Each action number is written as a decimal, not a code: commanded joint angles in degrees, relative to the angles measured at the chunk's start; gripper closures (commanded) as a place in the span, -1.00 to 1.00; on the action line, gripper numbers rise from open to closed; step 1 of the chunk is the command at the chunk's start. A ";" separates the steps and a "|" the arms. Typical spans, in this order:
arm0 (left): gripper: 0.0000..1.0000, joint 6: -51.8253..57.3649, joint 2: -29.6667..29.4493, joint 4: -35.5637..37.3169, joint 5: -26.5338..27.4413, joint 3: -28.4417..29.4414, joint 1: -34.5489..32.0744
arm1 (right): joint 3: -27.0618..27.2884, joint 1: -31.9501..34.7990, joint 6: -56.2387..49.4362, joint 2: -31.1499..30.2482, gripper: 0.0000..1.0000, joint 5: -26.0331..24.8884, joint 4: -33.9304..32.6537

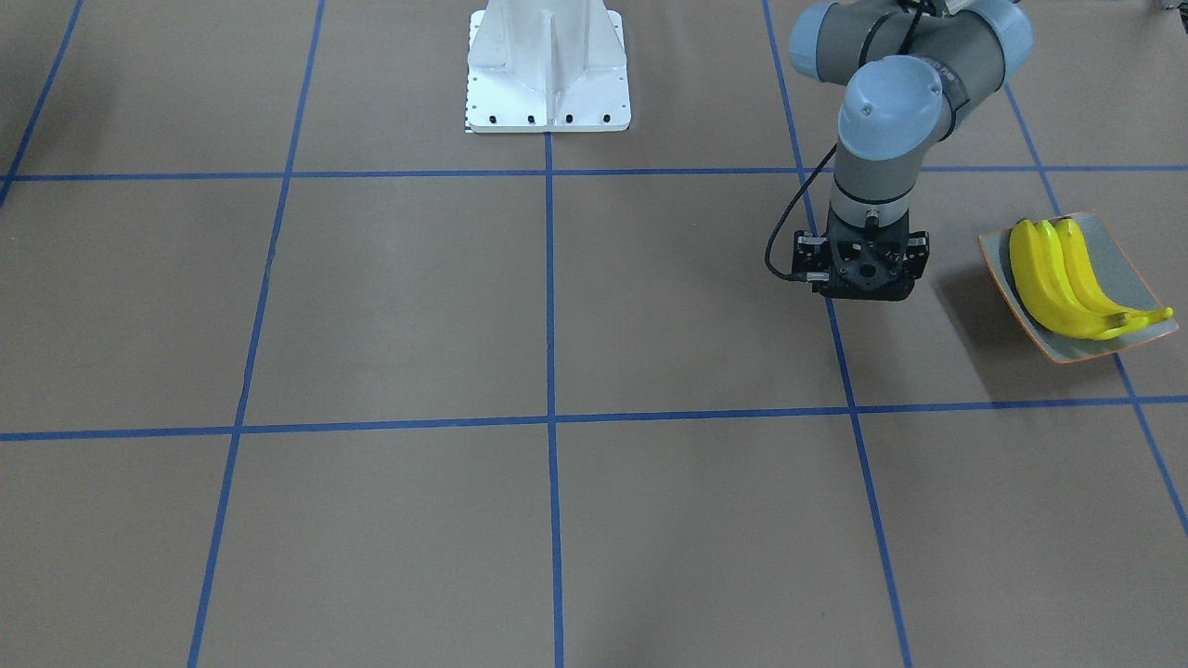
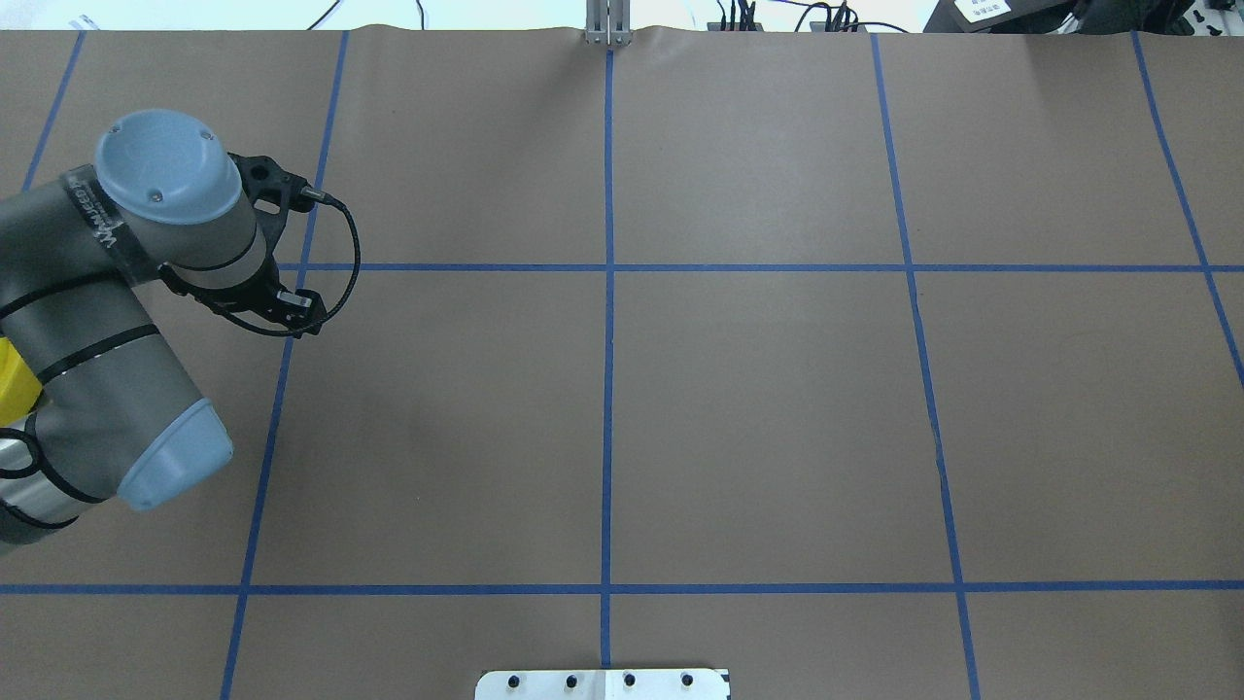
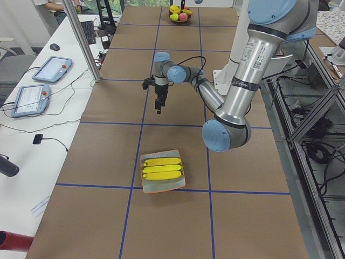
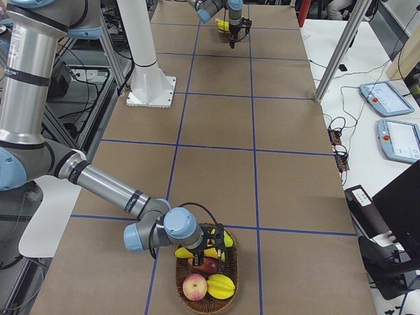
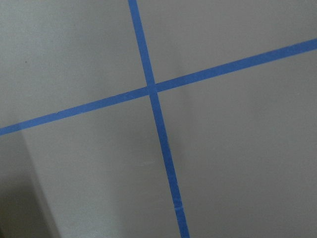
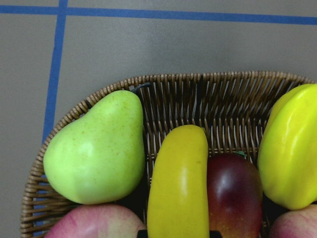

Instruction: Transfer all bananas from basket to plate

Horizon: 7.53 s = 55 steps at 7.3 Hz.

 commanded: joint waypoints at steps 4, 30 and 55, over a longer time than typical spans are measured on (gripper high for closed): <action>-0.78 -0.73 -0.09 -0.07 -0.03 0.10 0.07 | 0.82 10.53 -5.52 -0.04 1.00 6.52 -2.19; -0.95 -28.68 -17.05 -51.04 -17.52 8.98 8.86 | 20.51 -48.42 80.53 39.51 1.00 -16.30 12.80; 1.00 -36.05 -16.79 -59.92 -17.35 8.98 11.32 | 20.95 -50.29 95.52 37.59 -1.00 -16.66 32.48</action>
